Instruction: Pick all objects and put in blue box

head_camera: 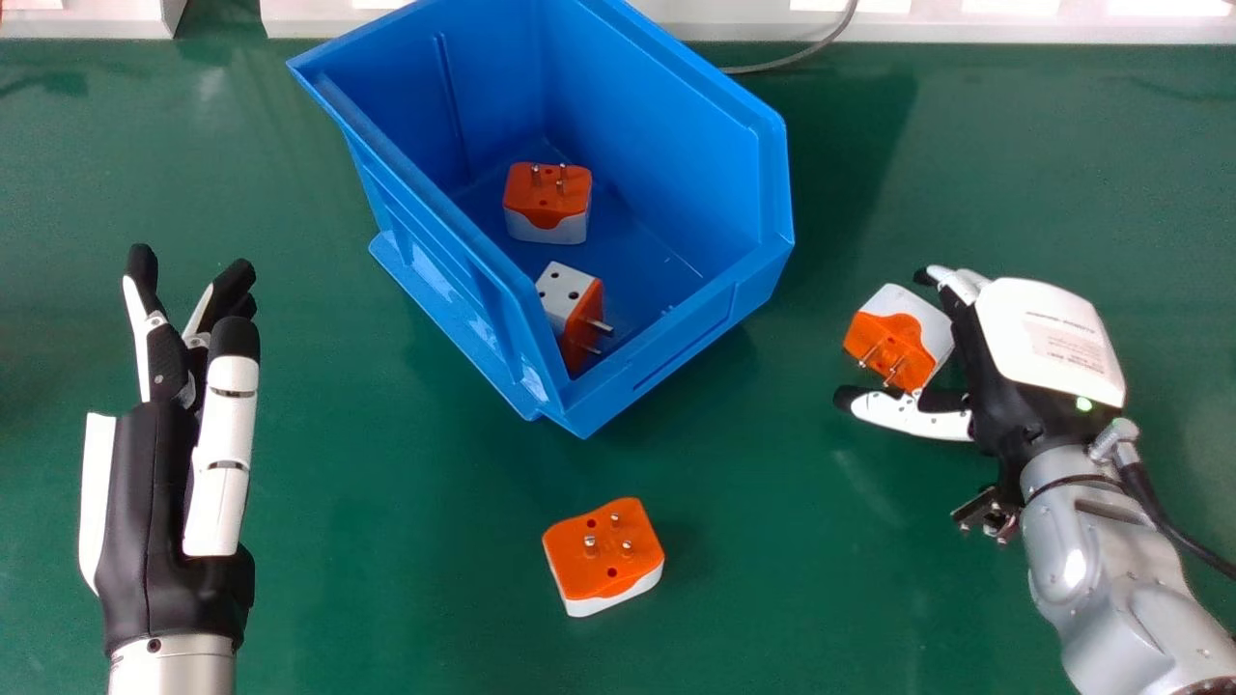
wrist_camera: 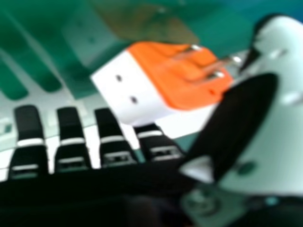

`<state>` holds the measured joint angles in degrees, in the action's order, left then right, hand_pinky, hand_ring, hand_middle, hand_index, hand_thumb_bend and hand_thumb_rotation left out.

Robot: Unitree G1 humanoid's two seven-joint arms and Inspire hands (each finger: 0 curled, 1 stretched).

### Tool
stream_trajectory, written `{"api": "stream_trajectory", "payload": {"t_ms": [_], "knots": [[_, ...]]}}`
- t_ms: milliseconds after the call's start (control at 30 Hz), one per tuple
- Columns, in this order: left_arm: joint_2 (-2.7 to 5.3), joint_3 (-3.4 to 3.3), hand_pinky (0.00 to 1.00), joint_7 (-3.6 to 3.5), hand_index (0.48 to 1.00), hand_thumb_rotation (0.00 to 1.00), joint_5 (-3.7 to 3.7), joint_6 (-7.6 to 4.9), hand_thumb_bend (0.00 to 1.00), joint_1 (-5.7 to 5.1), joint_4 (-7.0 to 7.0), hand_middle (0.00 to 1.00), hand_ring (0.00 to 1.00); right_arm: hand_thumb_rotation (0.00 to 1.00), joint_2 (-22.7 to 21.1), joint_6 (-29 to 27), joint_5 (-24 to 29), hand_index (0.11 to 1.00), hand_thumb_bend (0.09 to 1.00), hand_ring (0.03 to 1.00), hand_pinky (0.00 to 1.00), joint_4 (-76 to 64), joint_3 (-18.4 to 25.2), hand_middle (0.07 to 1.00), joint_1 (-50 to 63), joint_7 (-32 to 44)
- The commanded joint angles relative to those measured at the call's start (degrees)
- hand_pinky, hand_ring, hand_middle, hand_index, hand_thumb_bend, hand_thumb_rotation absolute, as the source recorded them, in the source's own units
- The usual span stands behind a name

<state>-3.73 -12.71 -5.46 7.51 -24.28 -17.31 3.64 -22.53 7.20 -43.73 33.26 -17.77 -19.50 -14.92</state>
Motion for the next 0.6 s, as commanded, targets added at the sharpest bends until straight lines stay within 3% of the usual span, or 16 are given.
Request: {"api": "stream_trajectory", "payload": {"t_ms": [0, 300, 500, 567], "knots": [[-0.67, -0.51, 0.98, -0.34, 0.956, 0.85, 0.74, -0.25, 0.46, -0.57, 1.72, 0.94, 0.95, 0.53, -1.15, 0.04, -0.56, 0.837, 0.535, 0.819, 0.71, 0.42, -0.13, 0.854, -1.82, -0.88], [-1.15, -1.32, 0.95, -0.65, 0.95, 0.87, 0.4, -0.46, 0.45, -1.52, 2.12, 0.94, 0.95, 0.48, -2.15, 0.25, 0.08, 0.846, 0.49, 0.826, 0.72, 4.09, -0.88, 0.861, -3.4, 0.15], [-1.49, -1.48, 0.94, -1.21, 0.95, 0.86, 1.19, -0.05, 0.45, -1.64, 2.44, 0.94, 0.95, 0.49, -2.58, 0.87, 0.08, 0.832, 0.457, 0.811, 0.71, 5.89, -1.46, 0.844, -4.99, 1.03], [-1.64, -1.47, 0.94, -1.14, 0.949, 0.86, 0.96, 0.07, 0.46, -1.69, 2.55, 0.94, 0.95, 0.51, -2.55, 0.97, 0.09, 0.825, 0.447, 0.803, 0.71, 6.64, -1.64, 0.837, -5.64, 1.22]]}}
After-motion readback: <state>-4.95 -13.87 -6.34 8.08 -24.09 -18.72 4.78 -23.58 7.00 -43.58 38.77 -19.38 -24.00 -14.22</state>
